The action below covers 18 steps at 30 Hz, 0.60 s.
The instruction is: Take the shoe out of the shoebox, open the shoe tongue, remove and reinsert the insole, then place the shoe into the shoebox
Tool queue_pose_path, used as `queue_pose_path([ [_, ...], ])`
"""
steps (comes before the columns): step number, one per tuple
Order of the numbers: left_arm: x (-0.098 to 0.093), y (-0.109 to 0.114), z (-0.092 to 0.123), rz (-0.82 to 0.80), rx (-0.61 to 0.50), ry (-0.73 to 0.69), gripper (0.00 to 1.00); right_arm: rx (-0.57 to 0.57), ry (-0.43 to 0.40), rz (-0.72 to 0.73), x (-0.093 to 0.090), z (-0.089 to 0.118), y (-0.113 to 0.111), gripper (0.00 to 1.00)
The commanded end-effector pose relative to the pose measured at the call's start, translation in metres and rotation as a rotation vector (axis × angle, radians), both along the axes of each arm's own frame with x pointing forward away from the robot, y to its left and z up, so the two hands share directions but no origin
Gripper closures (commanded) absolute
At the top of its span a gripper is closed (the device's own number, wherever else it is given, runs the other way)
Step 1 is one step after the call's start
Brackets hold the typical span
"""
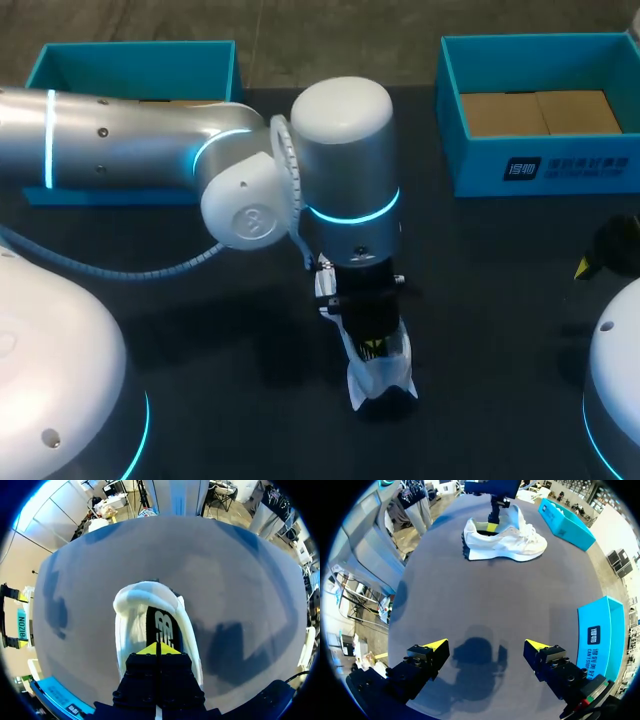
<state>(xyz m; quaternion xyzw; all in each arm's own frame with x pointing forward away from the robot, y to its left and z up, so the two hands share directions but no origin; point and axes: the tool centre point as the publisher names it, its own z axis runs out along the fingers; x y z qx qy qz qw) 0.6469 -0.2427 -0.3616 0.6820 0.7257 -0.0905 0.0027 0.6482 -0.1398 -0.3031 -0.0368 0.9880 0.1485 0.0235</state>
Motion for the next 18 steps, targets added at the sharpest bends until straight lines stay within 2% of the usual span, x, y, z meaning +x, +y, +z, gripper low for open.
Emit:
queue_pose_path([
  [1, 0.002, 0.0, 0.001, 0.001, 0.006, -0.009, 1.0, -0.005, -0.001, -0.002, -0.001, 0.0, 0.001, 0.0],
  [8, 0.014, -0.003, -0.003, 0.016, 0.035, -0.014, 1.0, -0.005, -0.001, -0.002, -0.001, 0.0, 0.001, 0.0],
  [13, 0.016, -0.003, -0.003, 0.02, 0.049, -0.014, 1.0, -0.005, -0.001, -0.002, -0.001, 0.0, 0.001, 0.0],
  [18, 0.017, -0.003, -0.003, 0.02, 0.062, -0.005, 0.51, -0.005, -0.001, -0.002, -0.001, 0.0, 0.001, 0.0],
])
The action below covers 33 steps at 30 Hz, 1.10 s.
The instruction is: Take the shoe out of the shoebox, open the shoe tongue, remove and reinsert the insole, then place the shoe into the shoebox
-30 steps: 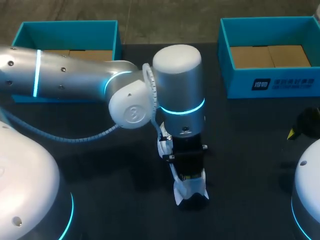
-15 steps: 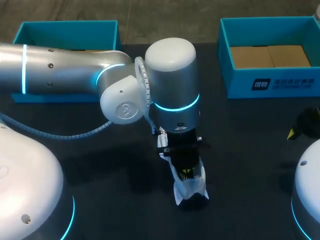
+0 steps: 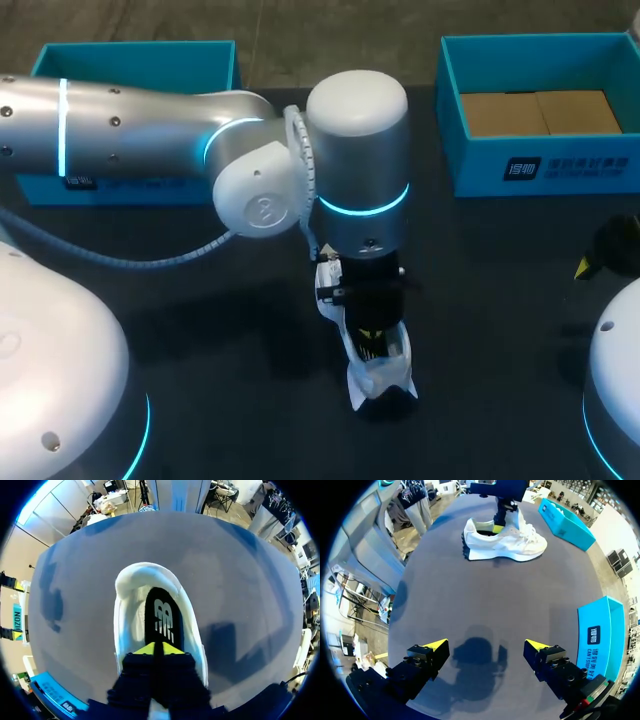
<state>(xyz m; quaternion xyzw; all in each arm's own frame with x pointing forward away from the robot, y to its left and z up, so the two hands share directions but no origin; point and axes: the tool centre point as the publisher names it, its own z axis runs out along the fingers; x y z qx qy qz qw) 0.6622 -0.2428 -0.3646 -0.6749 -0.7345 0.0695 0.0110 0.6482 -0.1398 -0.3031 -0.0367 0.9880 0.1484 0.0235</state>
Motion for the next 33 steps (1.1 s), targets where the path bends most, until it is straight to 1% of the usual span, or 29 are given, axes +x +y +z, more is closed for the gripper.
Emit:
queue_pose_path([
  [1, 0.002, -0.003, 0.0, 0.001, 0.012, 0.003, 0.24, -0.005, -0.001, -0.002, -0.001, 0.0, 0.001, 0.0],
  [2, 0.002, -0.002, 0.0, 0.002, 0.013, 0.005, 0.12, -0.005, -0.001, -0.002, -0.001, 0.0, 0.001, 0.0],
  [3, 0.001, -0.001, 0.0, 0.003, 0.014, 0.006, 0.07, -0.005, -0.001, -0.002, -0.001, 0.0, 0.001, 0.0],
  [6, 0.002, 0.003, 0.001, 0.011, 0.017, 0.012, 0.0, -0.005, -0.001, -0.002, -0.001, 0.0, 0.001, 0.0],
  [11, 0.001, 0.012, 0.003, 0.036, 0.013, 0.022, 0.0, -0.005, -0.001, -0.002, -0.001, 0.0, 0.001, 0.0],
  [17, -0.001, 0.018, 0.005, 0.049, -0.001, 0.02, 0.0, -0.005, -0.001, -0.002, -0.001, 0.0, 0.001, 0.0],
  [25, 0.011, 0.02, 0.0, 0.064, -0.004, 0.025, 0.0, -0.005, -0.001, -0.002, -0.001, 0.0, 0.001, 0.0],
  [33, 0.024, 0.023, 0.012, 0.061, -0.022, 0.017, 0.0, -0.005, -0.001, -0.002, -0.001, 0.0, 0.001, 0.0],
])
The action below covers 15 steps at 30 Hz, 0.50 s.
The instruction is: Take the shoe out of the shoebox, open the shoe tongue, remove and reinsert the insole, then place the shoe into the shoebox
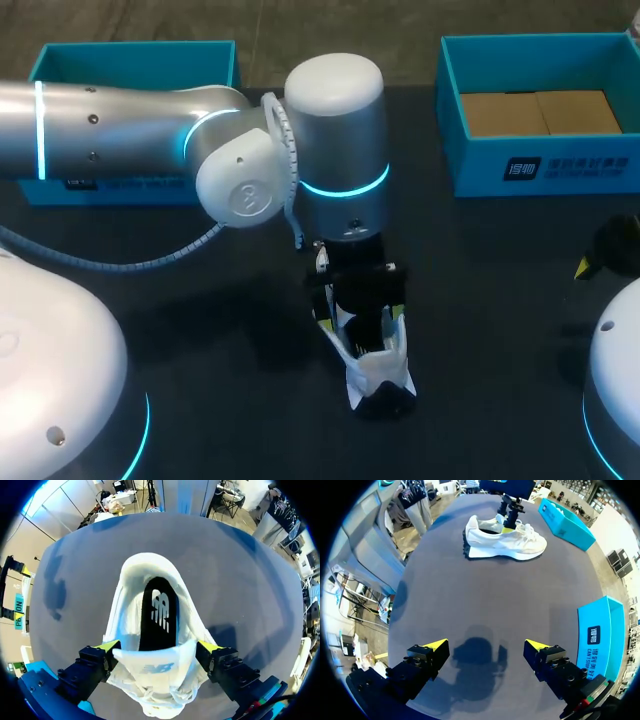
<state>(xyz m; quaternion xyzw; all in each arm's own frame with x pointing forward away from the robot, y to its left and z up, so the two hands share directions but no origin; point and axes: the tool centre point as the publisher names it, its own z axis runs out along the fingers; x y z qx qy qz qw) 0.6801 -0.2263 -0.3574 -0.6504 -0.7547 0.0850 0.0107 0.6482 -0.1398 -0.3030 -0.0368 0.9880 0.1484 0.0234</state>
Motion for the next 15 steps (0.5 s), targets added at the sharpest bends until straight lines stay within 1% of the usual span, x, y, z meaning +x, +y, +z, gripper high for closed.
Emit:
queue_pose_path([
  [1, 0.008, 0.007, 0.005, -0.003, -0.001, -0.009, 0.0, -0.005, -0.001, -0.002, -0.001, 0.0, 0.001, 0.0],
  [11, 0.026, 0.011, 0.026, 0.015, -0.014, -0.052, 0.0, -0.005, -0.001, -0.002, -0.001, 0.0, 0.001, 0.0],
  [15, 0.033, 0.015, 0.043, 0.036, -0.031, -0.089, 0.0, -0.005, -0.001, -0.002, -0.001, 0.0, 0.001, 0.0],
])
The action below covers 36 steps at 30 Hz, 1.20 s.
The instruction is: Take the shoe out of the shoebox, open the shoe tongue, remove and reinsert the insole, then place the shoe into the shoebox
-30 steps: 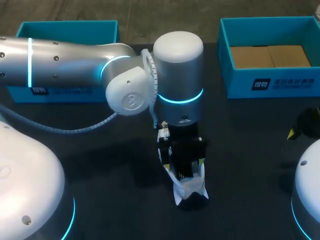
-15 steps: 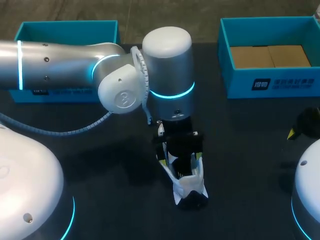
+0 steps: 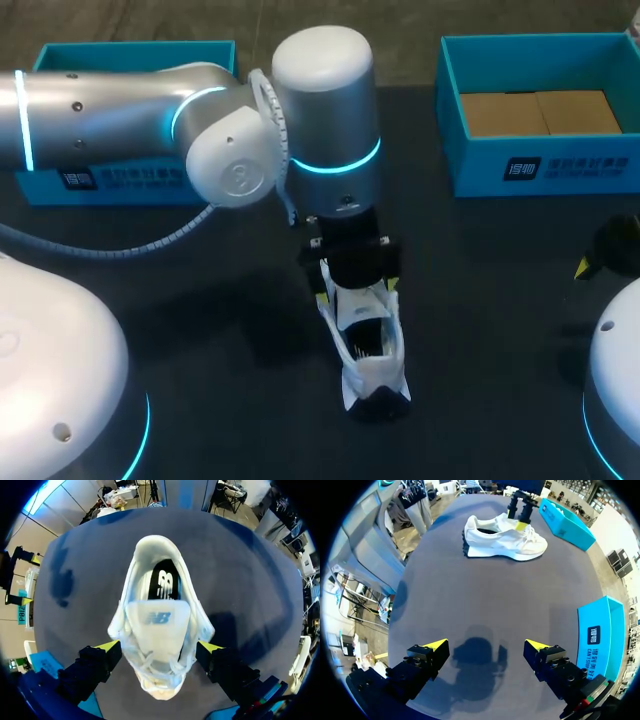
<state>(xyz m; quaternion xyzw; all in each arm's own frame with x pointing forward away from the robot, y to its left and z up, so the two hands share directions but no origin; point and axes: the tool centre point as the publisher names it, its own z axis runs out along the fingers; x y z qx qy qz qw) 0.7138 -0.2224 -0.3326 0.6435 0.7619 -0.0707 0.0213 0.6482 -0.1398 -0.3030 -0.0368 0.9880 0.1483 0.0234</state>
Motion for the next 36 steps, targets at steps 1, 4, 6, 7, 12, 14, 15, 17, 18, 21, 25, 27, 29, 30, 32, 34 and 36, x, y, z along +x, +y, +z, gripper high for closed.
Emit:
queue_pose_path([
  [1, 0.001, 0.012, 0.025, 0.013, -0.025, -0.029, 0.0, -0.005, -0.001, -0.002, -0.001, 0.0, 0.001, 0.0],
  [4, 0.0, 0.016, 0.041, 0.018, -0.052, -0.042, 0.0, -0.005, -0.001, -0.002, -0.001, 0.0, 0.001, 0.0],
  [6, -0.002, 0.016, 0.048, 0.014, -0.065, -0.04, 0.0, -0.005, -0.001, -0.002, -0.001, 0.0, 0.001, 0.0],
  [7, -0.004, 0.016, 0.05, 0.014, -0.068, -0.042, 0.0, -0.005, -0.001, -0.002, -0.001, 0.0, 0.001, 0.0],
  [12, -0.013, 0.012, 0.051, -0.01, -0.075, -0.037, 0.15, -0.005, -0.001, -0.002, -0.001, 0.0, 0.001, 0.0],
  [14, -0.014, 0.009, 0.048, -0.017, -0.075, -0.031, 0.37, -0.005, -0.001, -0.002, -0.001, 0.0, 0.001, 0.0],
  [15, -0.015, 0.008, 0.046, -0.02, -0.075, -0.029, 0.45, -0.005, -0.001, -0.002, -0.001, 0.0, 0.001, 0.0],
  [17, -0.016, 0.005, 0.041, -0.022, -0.072, -0.019, 0.56, -0.005, -0.001, -0.002, -0.001, 0.0, 0.001, 0.0],
  [18, -0.017, 0.003, 0.038, -0.022, -0.072, -0.016, 0.57, -0.005, -0.001, -0.002, -0.001, 0.0, 0.001, 0.0],
  [21, -0.018, -0.001, 0.028, -0.018, -0.067, -0.003, 0.58, -0.005, -0.001, -0.002, -0.001, 0.0, 0.001, 0.0],
  [25, -0.019, -0.007, 0.015, -0.02, -0.068, 0.018, 0.62, -0.005, -0.001, -0.002, -0.001, 0.0, 0.001, 0.0],
  [27, -0.021, -0.011, 0.008, -0.024, -0.065, 0.023, 0.62, -0.005, -0.001, -0.002, -0.001, 0.0, 0.001, 0.0],
  [29, -0.024, -0.016, 0.002, -0.033, -0.064, 0.038, 0.62, -0.005, -0.001, -0.002, -0.001, 0.0, 0.001, 0.0],
  [30, -0.026, -0.018, -0.001, -0.034, -0.061, 0.038, 0.62, -0.005, -0.001, -0.002, -0.001, 0.0, 0.001, 0.0],
  [32, -0.028, -0.021, -0.006, -0.036, -0.062, 0.047, 0.64, -0.005, -0.001, -0.002, -0.001, 0.0, 0.001, 0.0],
  [34, -0.033, -0.024, -0.011, -0.039, -0.057, 0.056, 0.66, -0.005, -0.001, -0.002, -0.001, 0.0, 0.001, 0.0],
  [36, -0.036, -0.025, -0.016, -0.042, -0.052, 0.068, 0.67, -0.005, -0.001, -0.002, -0.001, 0.0, 0.001, 0.0],
])
